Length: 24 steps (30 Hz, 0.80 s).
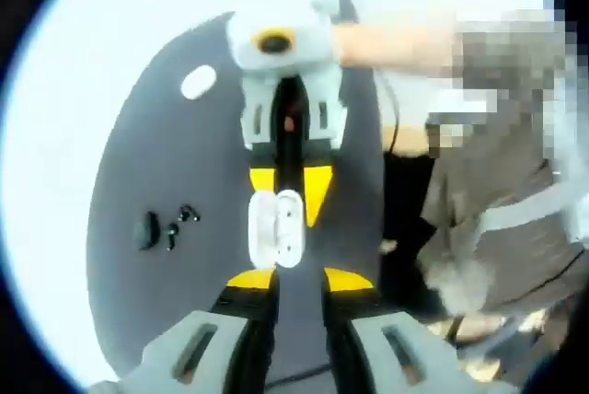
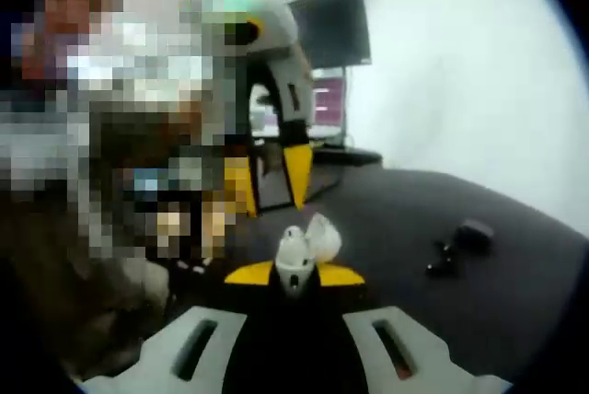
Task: Pick up three earphones and place each one into its charging case using tactile feedback, ensure that each earphone is properly inserted and securely positioned inside the case.
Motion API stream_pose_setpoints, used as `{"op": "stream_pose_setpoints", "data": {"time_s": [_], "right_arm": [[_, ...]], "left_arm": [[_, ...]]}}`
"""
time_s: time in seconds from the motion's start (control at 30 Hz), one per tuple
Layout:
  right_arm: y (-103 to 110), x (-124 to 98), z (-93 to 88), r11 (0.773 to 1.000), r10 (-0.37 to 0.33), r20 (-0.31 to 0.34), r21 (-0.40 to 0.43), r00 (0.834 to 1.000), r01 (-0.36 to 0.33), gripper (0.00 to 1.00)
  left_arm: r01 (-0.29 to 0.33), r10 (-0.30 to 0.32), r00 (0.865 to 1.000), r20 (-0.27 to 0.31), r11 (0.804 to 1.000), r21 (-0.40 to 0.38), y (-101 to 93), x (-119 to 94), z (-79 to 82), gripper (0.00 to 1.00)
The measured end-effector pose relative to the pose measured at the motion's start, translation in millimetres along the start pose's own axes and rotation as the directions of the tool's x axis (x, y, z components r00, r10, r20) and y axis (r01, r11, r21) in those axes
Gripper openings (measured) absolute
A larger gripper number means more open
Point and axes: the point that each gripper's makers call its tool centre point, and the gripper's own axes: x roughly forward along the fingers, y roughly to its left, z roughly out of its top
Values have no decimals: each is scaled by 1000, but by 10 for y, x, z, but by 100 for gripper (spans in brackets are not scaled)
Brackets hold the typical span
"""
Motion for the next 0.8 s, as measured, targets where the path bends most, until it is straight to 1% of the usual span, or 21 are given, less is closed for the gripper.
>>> {"op": "stream_pose_setpoints", "data": {"time_s": [0.03, 0.07, 0.13, 0.17, 0.2, 0.23, 0.27, 0.3, 0.33, 0.37, 0.4, 0.43, 0.47, 0.5, 0.53, 0.57, 0.63, 0.7, 0.73, 0.77, 0.8], "right_arm": [[-4, 2, -3, 1000, -1, -2, 3, 1000, 1, 17], [-12, 4, -9, 1000, -3, -5, 8, 1000, 3, 17], [-17, 12, -26, 1000, -7, -15, 13, 1000, 7, 17], [-17, 14, -33, 1000, -7, -19, 15, 1000, 7, 17], [-15, 15, -39, 1000, -7, -23, 15, 1000, 7, 17], [-17, 16, -46, 1000, -7, -27, 20, 1000, 8, 17], [-22, 16, -49, 1000, -10, -30, 27, 1000, 10, 17], [-25, 19, -50, 999, -12, -32, 36, 999, 13, 17], [-21, 21, -53, 999, -13, -35, 37, 999, 15, 17], [-22, 19, -56, 999, -13, -37, 36, 999, 14, 17], [-34, 16, -59, 998, -9, -37, 54, 999, 11, 17], [-51, 13, -63, 997, -9, -38, 79, 999, 12, 17], [-69, 15, -65, 997, -13, -38, 78, 999, 16, 17], [-72, 14, -70, 996, -17, -40, 81, 999, 20, 18], [-73, 13, -69, 996, -21, -40, 85, 999, 24, 18], [-84, 10, -72, 996, -31, -42, 76, 999, 35, 18], [-79, 6, -73, 997, -45, -46, 55, 998, 48, 18], [-83, 2, -72, 998, -67, -49, 1, 997, 67, 18], [-61, 0, -73, 998, -63, -51, -19, 997, 63, 18], [-57, -1, -76, 998, -64, -52, -17, 997, 63, 18], [-72, -2, -74, 998, -64, -50, 0, 997, 64, 18]], "left_arm": [[-14, 15, 1000, 20, 999, -43, 52, 19, -120, 16], [-29, 31, 999, 23, 997, -71, 104, 66, -230, 16], [-62, 67, 997, 48, 993, -104, 270, 241, -484, 17], [-74, 82, 993, 82, 992, -100, 330, 313, -517, 18], [-52, 67, 986, 151, 993, -106, 335, 340, -471, 21], [-22, 46, 978, 204, 993, -120, 327, 296, -416, 20], [-41, 101, 949, 300, 979, -201, 437, 250, -310, 21], [-62, 143, 912, 384, 975, -215, 531, 192, -215, 20], [-39, 122, 882, 455, 981, -189, 537, 124, -133, 19], [-2, 101, 851, 515, 982, -189, 527, 84, -70, 19], [63, 51, 828, 559, 981, -183, 464, 78, -23, 20], [114, 11, 817, 576, 977, -180, 420, 103, -2, 23], [150, -23, 815, 579, 974, -172, 386, 151, -1, 26], [160, -39, 820, 571, 974, -162, 382, 208, -10, 27], [167, -74, 820, 567, 979, -113, 343, 287, 4, 28], [170, -101, 812, 574, 983, -67, 308, 323, 34, 27], [153, -121, 792, 599, 988, -1, 283, 373, 130, 26], [137, -122, 785, 608, 990, 22, 284, 413, 199, 25], [122, -119, 784, 609, 992, 37, 307, 433, 221, 26], [128, -133, 781, 611, 990, 52, 286, 444, 234, 25], [127, -138, 772, 620, 990, 62, 280, 452, 251, 25]]}}
